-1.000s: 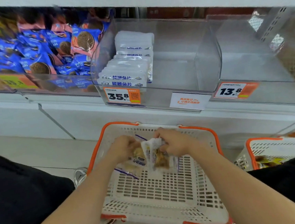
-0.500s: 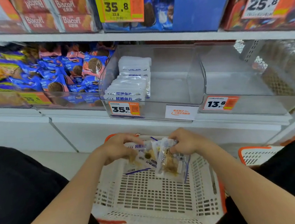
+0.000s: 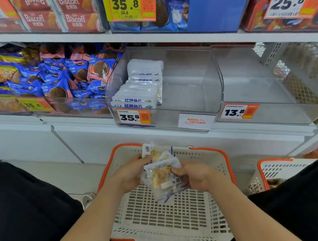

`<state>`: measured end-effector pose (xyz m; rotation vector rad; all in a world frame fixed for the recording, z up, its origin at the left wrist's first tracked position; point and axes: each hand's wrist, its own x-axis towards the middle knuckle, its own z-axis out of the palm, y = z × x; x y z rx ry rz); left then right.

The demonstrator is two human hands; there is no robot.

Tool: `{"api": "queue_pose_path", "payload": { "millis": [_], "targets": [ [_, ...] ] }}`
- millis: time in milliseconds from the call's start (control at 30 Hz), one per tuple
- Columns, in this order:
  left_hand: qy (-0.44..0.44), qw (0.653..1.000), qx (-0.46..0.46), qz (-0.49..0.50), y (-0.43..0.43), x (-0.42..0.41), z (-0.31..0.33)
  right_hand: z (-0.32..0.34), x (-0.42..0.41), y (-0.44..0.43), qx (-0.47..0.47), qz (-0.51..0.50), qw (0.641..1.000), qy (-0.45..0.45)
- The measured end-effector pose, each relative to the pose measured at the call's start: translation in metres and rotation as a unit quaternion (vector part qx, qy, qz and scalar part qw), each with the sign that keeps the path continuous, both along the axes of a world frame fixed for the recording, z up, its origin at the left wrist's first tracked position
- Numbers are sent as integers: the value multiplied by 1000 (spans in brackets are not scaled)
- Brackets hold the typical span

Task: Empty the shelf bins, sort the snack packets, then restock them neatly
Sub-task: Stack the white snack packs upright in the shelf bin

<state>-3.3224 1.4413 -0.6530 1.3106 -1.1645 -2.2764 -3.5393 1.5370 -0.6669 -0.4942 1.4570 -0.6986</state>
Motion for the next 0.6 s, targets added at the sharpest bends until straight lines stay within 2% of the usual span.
{"api": "queue_pose_path", "payload": {
  "millis": [67,133,200,267,367,433,467,533,600],
  "targets": [
    [-30,999,-23,32,-5,5,-8,6,-4,-2,-36,42,995,81],
    [-98,991,-77,48,-8,10,-16,15,-9,-5,-109,67,967,221],
    [-180,970,-162,12,-8,15,-18,27,-6,-7,-231,62,912,333],
    [-212,956,-200,-19,-6,17,-20,39,7,-10,-326,76,844,419],
    [-136,985,-107,29,0,13,-17,36,33,-8,-389,169,741,521],
    [-66,995,-16,76,3,8,-10,16,49,-2,-373,269,660,595],
    [-38,994,27,100,3,6,-6,5,55,1,-355,306,637,612],
    [2,990,81,119,1,7,-2,-7,60,4,-342,328,662,581],
    [1,994,62,93,-1,11,0,-3,62,4,-351,330,699,528]
  ]
}}
